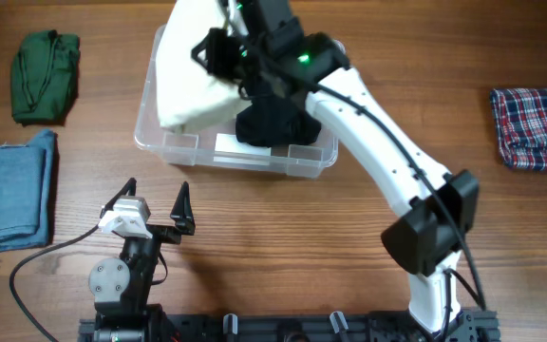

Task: Pack container
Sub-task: 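Lower the cream cloth into the bin beside the black garment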

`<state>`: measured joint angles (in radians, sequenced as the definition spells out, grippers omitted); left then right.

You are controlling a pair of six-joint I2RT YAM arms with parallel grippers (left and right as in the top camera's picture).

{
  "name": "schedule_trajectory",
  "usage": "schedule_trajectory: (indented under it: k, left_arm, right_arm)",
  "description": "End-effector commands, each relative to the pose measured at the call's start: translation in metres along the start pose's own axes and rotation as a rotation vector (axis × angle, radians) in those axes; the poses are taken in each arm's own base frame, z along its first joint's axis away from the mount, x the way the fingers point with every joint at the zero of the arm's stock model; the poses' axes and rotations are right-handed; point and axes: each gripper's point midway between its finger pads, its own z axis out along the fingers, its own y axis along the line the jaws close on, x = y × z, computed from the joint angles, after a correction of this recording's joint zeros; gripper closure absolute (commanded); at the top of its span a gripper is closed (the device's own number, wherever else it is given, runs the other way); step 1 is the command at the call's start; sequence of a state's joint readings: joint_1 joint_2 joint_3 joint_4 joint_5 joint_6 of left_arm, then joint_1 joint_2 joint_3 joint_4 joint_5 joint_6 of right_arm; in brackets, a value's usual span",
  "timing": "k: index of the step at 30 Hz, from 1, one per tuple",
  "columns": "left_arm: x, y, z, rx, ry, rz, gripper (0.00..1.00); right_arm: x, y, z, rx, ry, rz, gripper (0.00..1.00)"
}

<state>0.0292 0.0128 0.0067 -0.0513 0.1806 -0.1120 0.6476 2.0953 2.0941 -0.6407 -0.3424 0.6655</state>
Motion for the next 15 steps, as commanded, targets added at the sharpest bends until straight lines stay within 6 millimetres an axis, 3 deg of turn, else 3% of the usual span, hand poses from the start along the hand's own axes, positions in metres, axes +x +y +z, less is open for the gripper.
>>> schedule_trajectory:
  k: [1, 6, 15]
  left_arm:
    - [0.001, 0.002, 0.0, -0.008, 0.001, -0.009, 0.0]
    - [0.001, 0.002, 0.0, -0.008, 0.001, -0.009, 0.0]
    - [0.001, 0.002, 0.0, -0.008, 0.001, -0.009, 0.0]
  right_arm:
    - [-0.002, 0.0, 0.013, -0.004, -0.019, 0.012, 0.96]
    - [0.011, -0.007, 0.033, 0.005, 0.017, 0.012, 0.96]
    - [0.02, -0.01, 0.051, -0.01, 0.04, 0.003, 0.96]
